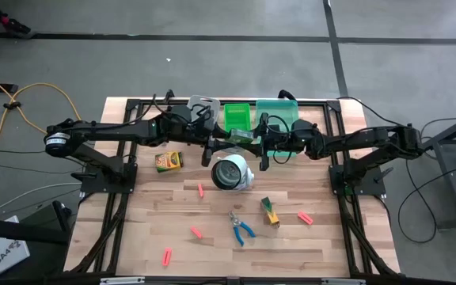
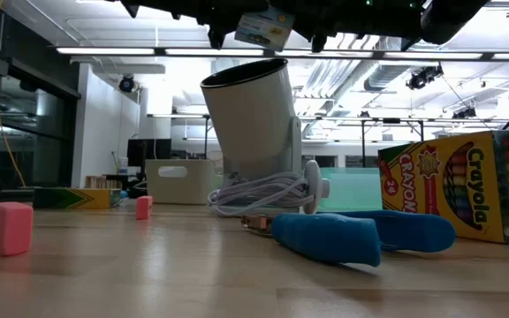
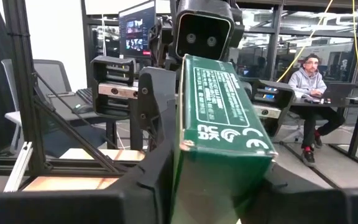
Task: Pick & Place School Supplies
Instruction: Put the yellow crayon box into the blue bin
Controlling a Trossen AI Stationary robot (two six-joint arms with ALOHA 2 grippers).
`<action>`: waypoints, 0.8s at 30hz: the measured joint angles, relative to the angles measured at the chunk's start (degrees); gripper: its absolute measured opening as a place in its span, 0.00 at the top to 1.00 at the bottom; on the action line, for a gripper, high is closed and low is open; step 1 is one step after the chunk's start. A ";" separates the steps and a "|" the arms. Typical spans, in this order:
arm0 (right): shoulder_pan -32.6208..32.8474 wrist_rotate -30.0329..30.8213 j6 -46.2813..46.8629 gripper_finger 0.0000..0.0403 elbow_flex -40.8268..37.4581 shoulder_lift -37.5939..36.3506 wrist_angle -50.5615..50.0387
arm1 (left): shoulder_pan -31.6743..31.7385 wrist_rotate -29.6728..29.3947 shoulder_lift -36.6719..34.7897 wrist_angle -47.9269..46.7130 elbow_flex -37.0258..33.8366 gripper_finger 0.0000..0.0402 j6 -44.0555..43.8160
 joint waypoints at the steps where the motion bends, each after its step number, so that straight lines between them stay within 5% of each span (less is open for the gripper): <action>1: 0.00 -0.02 0.00 0.71 0.00 0.00 0.00 | 0.00 -0.01 0.00 0.01 0.00 0.73 0.03; 24: 0.00 -1.33 -0.62 0.73 -0.02 0.00 -0.37 | 0.00 0.06 -0.04 0.26 0.07 0.61 5.46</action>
